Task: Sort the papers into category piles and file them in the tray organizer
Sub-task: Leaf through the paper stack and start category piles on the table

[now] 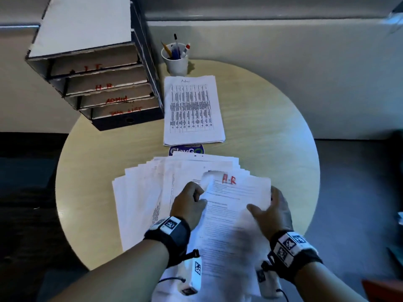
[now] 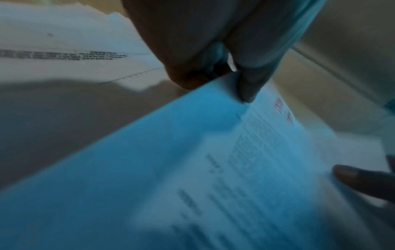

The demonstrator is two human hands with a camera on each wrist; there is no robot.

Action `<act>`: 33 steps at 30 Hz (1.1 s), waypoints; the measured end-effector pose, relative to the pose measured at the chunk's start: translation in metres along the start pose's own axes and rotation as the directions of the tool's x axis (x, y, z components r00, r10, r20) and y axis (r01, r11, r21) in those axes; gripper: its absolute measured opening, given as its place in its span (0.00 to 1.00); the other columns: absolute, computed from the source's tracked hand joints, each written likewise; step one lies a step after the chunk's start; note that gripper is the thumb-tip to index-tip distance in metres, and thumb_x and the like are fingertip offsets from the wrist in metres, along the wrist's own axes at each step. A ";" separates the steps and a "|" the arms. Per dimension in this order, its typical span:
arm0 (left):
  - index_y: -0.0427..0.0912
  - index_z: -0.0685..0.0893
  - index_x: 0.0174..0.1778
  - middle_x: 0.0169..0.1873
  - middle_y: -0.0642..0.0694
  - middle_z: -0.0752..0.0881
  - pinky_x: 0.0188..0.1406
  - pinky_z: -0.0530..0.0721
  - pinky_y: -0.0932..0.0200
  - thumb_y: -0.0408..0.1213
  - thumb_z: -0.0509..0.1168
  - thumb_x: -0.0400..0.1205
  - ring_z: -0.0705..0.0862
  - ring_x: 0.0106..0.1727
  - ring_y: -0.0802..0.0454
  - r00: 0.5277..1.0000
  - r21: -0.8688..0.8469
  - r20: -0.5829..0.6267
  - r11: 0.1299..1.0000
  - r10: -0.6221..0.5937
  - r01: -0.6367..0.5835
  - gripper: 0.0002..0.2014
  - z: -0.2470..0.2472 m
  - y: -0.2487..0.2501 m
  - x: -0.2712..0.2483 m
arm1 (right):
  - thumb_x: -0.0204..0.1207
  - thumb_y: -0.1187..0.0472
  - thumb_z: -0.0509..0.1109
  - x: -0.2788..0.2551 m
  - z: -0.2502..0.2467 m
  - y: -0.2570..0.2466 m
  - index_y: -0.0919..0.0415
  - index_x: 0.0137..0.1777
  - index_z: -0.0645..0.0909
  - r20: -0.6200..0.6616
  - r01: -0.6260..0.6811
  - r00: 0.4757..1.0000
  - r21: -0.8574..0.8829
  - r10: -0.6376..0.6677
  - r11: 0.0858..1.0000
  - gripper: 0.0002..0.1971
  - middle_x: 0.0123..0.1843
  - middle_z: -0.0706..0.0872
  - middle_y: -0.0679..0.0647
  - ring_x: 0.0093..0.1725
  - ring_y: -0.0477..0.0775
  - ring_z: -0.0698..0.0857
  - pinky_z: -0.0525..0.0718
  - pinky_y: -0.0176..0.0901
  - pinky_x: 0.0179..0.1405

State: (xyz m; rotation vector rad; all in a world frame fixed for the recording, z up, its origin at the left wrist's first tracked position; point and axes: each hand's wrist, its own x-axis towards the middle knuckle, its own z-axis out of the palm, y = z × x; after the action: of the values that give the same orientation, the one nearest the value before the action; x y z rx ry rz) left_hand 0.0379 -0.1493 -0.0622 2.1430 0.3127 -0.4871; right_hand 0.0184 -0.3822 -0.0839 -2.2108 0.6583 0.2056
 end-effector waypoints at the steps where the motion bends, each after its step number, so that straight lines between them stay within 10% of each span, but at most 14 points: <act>1: 0.52 0.72 0.43 0.33 0.50 0.69 0.33 0.68 0.58 0.33 0.71 0.80 0.68 0.34 0.51 1.000 -0.100 0.013 0.995 0.023 -0.021 0.13 0.002 -0.001 -0.007 | 0.64 0.57 0.83 -0.001 -0.004 0.005 0.52 0.66 0.75 -0.027 -0.016 0.999 0.058 0.017 0.998 0.31 0.61 0.82 0.52 0.61 0.56 0.81 0.80 0.48 0.64; 6: 0.54 0.75 0.61 0.42 0.50 0.76 0.42 0.75 0.72 0.20 0.68 0.77 0.76 0.44 0.55 0.980 -0.259 0.172 0.964 0.105 -0.058 0.26 -0.014 -0.007 -0.035 | 0.67 0.68 0.80 -0.010 -0.027 0.038 0.62 0.36 0.82 0.101 -0.109 0.992 0.383 0.076 0.917 0.08 0.32 0.83 0.54 0.34 0.55 0.79 0.76 0.42 0.33; 9: 0.49 0.76 0.69 0.63 0.44 0.76 0.62 0.80 0.61 0.34 0.74 0.77 0.78 0.64 0.45 0.999 0.083 -0.028 0.996 0.041 -0.039 0.24 -0.030 -0.016 -0.015 | 0.64 0.74 0.79 -0.016 -0.036 0.057 0.64 0.33 0.82 0.219 -0.158 0.974 0.502 0.053 0.850 0.09 0.30 0.81 0.55 0.36 0.55 0.75 0.71 0.40 0.30; 13: 0.45 0.72 0.61 0.58 0.39 0.75 0.52 0.82 0.48 0.56 0.76 0.69 0.78 0.60 0.36 0.994 0.476 -0.072 0.873 -0.083 0.108 0.31 -0.036 -0.003 0.019 | 0.48 0.50 0.88 -0.021 -0.033 0.059 0.64 0.38 0.88 0.297 -0.199 0.954 0.567 0.027 0.799 0.22 0.36 0.88 0.63 0.36 0.55 0.81 0.74 0.43 0.38; 16: 0.45 0.67 0.63 0.55 0.41 0.81 0.47 0.85 0.47 0.49 0.77 0.71 0.84 0.51 0.38 0.987 0.461 -0.024 0.874 -0.158 0.151 0.31 -0.029 0.004 0.028 | 0.68 0.71 0.77 -0.022 -0.028 0.048 0.63 0.39 0.91 0.315 -0.199 0.949 0.587 0.005 0.785 0.04 0.44 0.90 0.72 0.39 0.58 0.84 0.79 0.45 0.39; 18: 0.47 0.67 0.61 0.52 0.42 0.83 0.47 0.86 0.48 0.44 0.76 0.71 0.84 0.50 0.39 0.980 0.375 -0.053 0.906 -0.193 0.199 0.29 -0.025 0.004 0.028 | 0.71 0.78 0.72 -0.024 -0.025 0.043 0.62 0.40 0.91 0.320 -0.189 0.948 0.554 0.002 0.811 0.12 0.45 0.92 0.66 0.40 0.59 0.87 0.85 0.41 0.37; 22: 0.47 0.69 0.62 0.59 0.41 0.72 0.55 0.85 0.43 0.47 0.79 0.64 0.76 0.62 0.37 0.974 0.426 -0.160 0.879 -0.159 0.213 0.34 -0.023 0.003 0.027 | 0.73 0.78 0.71 -0.028 -0.019 0.035 0.62 0.43 0.91 0.315 -0.195 0.949 0.525 0.024 0.828 0.12 0.47 0.93 0.58 0.42 0.56 0.89 0.86 0.40 0.38; 30: 0.49 0.74 0.59 0.58 0.44 0.79 0.52 0.84 0.52 0.48 0.79 0.68 0.81 0.56 0.41 0.978 0.372 -0.067 0.905 -0.199 0.209 0.28 -0.028 -0.008 0.036 | 0.72 0.79 0.71 -0.015 -0.002 0.008 0.67 0.41 0.89 0.298 -0.202 0.954 0.550 0.035 0.810 0.09 0.57 0.90 0.55 0.48 0.54 0.88 0.84 0.42 0.49; 33: 0.48 0.75 0.59 0.59 0.42 0.72 0.55 0.84 0.51 0.50 0.80 0.67 0.80 0.57 0.39 0.980 0.403 -0.118 0.894 -0.160 0.195 0.29 -0.027 -0.007 0.033 | 0.73 0.79 0.70 -0.010 0.001 -0.011 0.64 0.36 0.88 0.293 -0.114 0.956 0.439 -0.022 0.891 0.12 0.50 0.90 0.51 0.32 0.40 0.86 0.78 0.28 0.26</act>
State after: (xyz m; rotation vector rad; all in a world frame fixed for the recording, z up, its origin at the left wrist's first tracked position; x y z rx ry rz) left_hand 0.0704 -0.1216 -0.0678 2.5665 0.4919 -0.6144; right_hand 0.0156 -0.3718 -0.0741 -1.6738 0.5313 0.3567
